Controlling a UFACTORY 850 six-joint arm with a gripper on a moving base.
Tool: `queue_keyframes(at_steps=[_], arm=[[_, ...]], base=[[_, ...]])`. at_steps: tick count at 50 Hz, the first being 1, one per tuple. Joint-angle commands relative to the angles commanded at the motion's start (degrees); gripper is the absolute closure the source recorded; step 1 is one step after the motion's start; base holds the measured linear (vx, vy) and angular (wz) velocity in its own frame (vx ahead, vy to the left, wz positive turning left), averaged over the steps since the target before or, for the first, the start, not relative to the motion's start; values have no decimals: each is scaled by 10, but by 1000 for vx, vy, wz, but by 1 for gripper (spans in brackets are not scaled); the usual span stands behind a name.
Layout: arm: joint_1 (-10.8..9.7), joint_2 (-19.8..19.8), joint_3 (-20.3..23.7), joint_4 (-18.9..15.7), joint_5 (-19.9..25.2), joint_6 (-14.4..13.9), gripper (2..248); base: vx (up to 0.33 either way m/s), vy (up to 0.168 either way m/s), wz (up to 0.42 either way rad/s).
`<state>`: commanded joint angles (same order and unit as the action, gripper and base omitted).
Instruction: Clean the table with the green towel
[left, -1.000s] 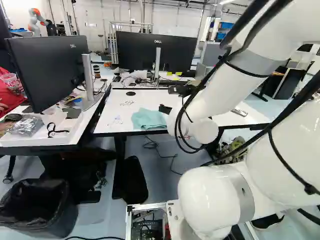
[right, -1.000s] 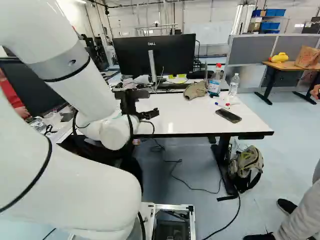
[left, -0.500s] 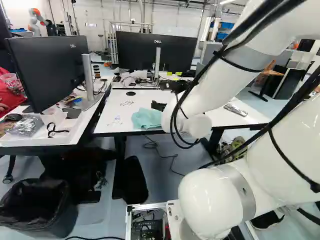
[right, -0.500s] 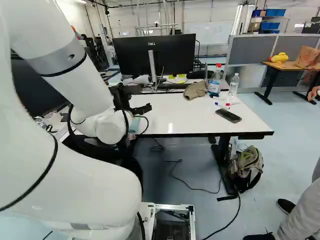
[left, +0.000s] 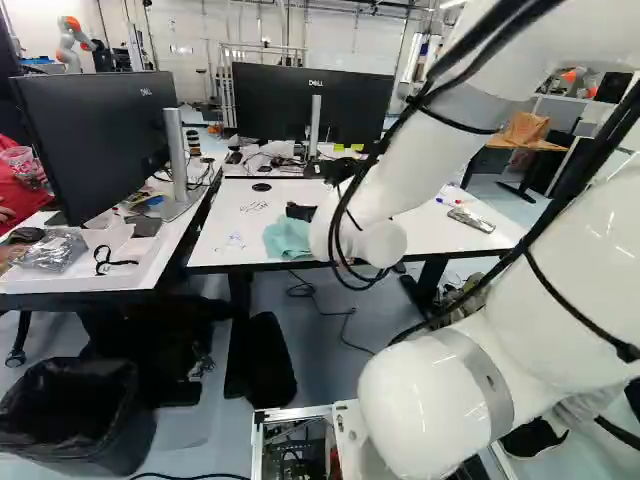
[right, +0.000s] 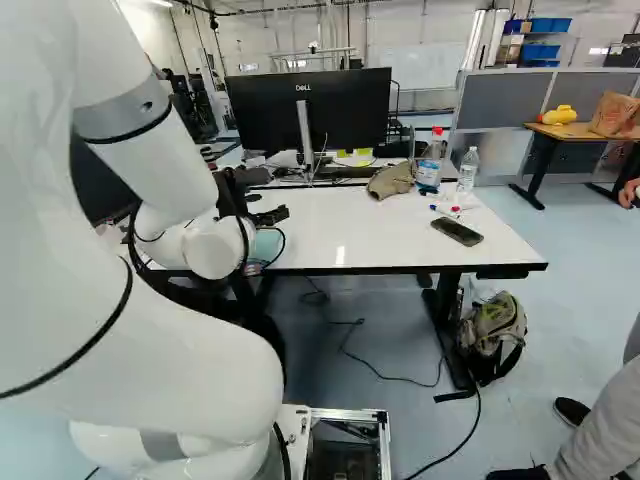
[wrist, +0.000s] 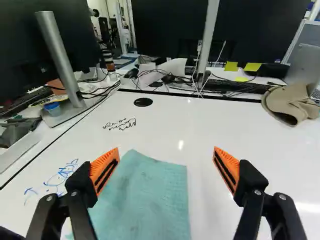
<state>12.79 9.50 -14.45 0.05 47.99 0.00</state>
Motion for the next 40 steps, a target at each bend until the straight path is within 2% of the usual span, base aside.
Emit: queue_keyframes(at_steps=[27,40], arm=[[33,-64,-61,16,-107,0,3],[50,-73,-70,26,-168,0,3]], base=[[0,0,0],[0,0,0]])
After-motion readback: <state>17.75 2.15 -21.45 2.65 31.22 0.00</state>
